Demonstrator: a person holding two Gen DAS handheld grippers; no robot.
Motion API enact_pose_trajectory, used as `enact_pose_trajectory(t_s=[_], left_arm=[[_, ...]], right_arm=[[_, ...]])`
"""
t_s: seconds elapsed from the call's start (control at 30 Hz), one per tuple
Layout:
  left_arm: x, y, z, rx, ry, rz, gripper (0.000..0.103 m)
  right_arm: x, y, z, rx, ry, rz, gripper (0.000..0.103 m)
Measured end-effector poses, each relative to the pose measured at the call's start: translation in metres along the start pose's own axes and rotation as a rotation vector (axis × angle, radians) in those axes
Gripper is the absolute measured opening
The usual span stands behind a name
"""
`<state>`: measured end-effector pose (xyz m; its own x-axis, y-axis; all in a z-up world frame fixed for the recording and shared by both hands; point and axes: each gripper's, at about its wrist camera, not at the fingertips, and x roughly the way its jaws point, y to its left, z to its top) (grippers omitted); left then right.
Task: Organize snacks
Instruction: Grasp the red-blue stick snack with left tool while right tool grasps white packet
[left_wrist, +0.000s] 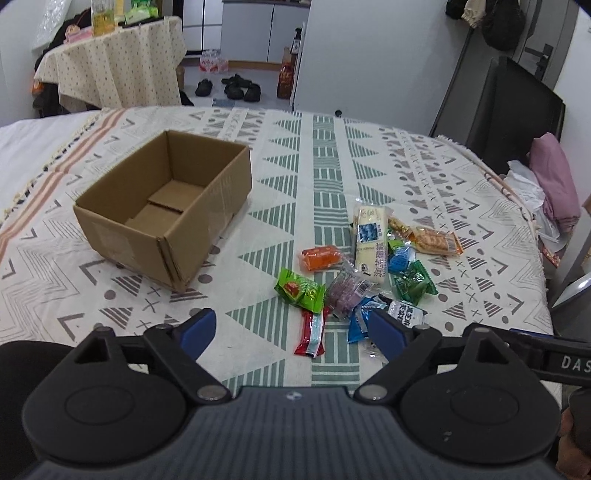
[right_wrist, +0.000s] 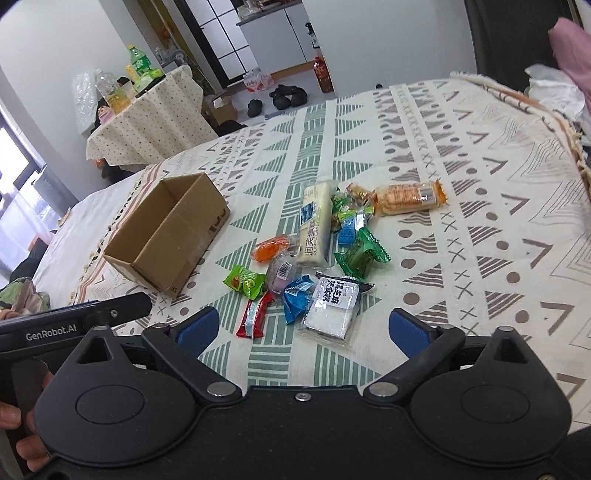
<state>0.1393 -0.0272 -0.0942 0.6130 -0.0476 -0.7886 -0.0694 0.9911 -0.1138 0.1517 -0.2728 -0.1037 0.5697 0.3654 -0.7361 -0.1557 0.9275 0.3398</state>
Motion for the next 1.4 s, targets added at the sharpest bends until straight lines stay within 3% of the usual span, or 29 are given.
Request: enact_pose_trajectory(t_s=[0.37,0.87,1.1,1.23,1.33,1.4], left_arm=[[0.061,-0.003,0.005,-0.016,0.119,0.001,0.071],[0.134,-0.008,0.006,-0.057,0.293,-0.014,0.052],[0.154,-0.013,0.002,-0.056,0.335,-0.022,0.044],[0.163,-0.018,0.002,-0.036,0.319,-0.008,0.043],[0.166,-0.02,0.004,-0.025,0.311,-0.008,0.025],[0.165,-0.019,0.005,-0.041,0.313,-0.005,0.022]], right_arm=[[0.053,-0.02,0.007,0.077,0.087,0.0,0.078],[0.116,-0.035,0.015,0.122,0.211,-0.011,0.068],[0.135,-0.033,0.016,0.089,0.235,-0.037,0.068],[0.142,-0.032,0.015,0.065,0.237,-0.067,0.067],[0.149,-0.033,0.015,0.054,0.24,-0.073,0.068],[0.152,-0.028,0.016,0.026,0.23,-0.089,0.068]])
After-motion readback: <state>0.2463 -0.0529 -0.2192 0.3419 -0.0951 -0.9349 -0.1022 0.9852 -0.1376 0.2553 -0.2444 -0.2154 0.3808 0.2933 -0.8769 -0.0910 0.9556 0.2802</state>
